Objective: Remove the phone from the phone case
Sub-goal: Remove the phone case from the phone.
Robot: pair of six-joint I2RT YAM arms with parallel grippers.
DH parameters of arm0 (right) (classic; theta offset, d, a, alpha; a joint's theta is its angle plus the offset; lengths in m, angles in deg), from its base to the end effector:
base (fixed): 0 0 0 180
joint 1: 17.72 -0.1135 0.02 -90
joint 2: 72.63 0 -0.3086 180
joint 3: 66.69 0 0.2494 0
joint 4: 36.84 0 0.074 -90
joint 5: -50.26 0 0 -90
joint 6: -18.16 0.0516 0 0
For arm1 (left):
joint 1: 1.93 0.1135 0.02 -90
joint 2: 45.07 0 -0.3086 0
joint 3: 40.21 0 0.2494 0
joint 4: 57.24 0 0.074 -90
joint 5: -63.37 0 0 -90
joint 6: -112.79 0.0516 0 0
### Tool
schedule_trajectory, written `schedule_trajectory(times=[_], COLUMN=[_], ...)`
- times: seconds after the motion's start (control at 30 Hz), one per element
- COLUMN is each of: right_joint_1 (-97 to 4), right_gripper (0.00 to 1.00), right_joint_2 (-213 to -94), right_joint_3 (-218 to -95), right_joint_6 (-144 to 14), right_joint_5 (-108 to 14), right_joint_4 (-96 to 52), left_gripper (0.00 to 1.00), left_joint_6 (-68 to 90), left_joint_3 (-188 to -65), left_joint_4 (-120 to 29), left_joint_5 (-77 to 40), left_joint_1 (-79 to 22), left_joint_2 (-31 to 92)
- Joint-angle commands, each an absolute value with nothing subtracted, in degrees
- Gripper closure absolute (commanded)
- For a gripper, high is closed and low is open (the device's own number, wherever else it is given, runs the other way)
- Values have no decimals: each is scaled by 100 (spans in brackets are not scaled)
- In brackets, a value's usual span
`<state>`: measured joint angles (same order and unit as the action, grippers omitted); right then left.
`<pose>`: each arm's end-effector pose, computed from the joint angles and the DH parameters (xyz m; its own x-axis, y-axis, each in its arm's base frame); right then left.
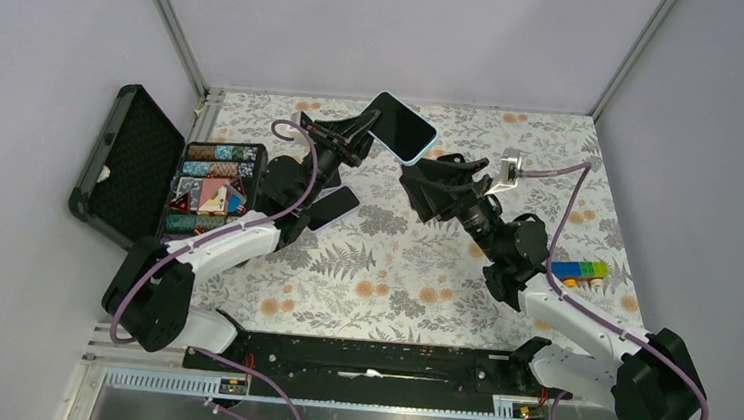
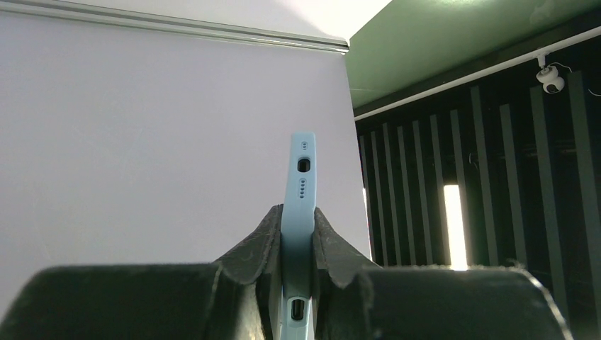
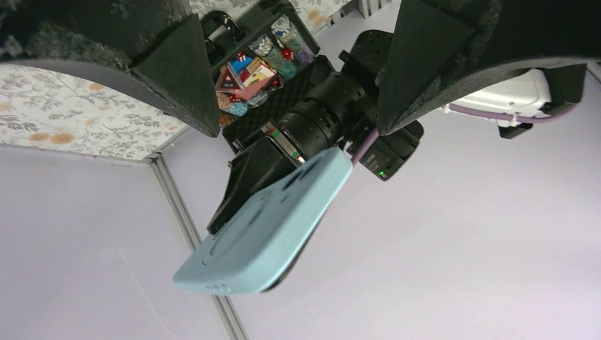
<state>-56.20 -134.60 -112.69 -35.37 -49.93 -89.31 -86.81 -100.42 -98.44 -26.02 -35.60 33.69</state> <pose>0.1627 0.1410 0.3915 -0.0557 0.7030 -0.7090 -0.8588 0.3284 0.3932 0.2595 -0.1735 0.3852 -0.6375 -0.7072 0.3057 0.1132 -0.4785 -0.8708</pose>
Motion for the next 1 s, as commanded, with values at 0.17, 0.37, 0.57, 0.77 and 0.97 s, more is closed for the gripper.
schedule_trajectory(times=[0.17, 0.37, 0.57, 0.77, 0.97], right_joint_1=[-5611, -5612, -5611, -5608, -5612], right_gripper=[21, 37, 39, 24, 33], right_joint_2=[-13478, -13516, -13529, -13659, -13627], right_joint_3=[-11792, -11845, -11922, -11963, -12026], right_joint_6=[-2983, -2971, -2979, -3097, -3080], right_joint_5=[-4834, -4562, -4446, -5169, -5063], right_joint_4=[-9076, -8738, -8388, -8936, -8812], left_gripper=[100, 100, 100, 100, 100], left_joint_6=[-8897, -8978, -8980, -8980, -8990], left_joint_3=[-10160, -10202, -10109, -10131, -10116], left_joint_4=[-10819, -10800, -10766, -10775, -10797], left_joint_5=[-2744, -2689, -2689, -2689, -2689], left_joint_1=[-3549, -3546, -3549, -3546, -3548], left_joint_2=[3343, 3344, 3298, 3353, 3361])
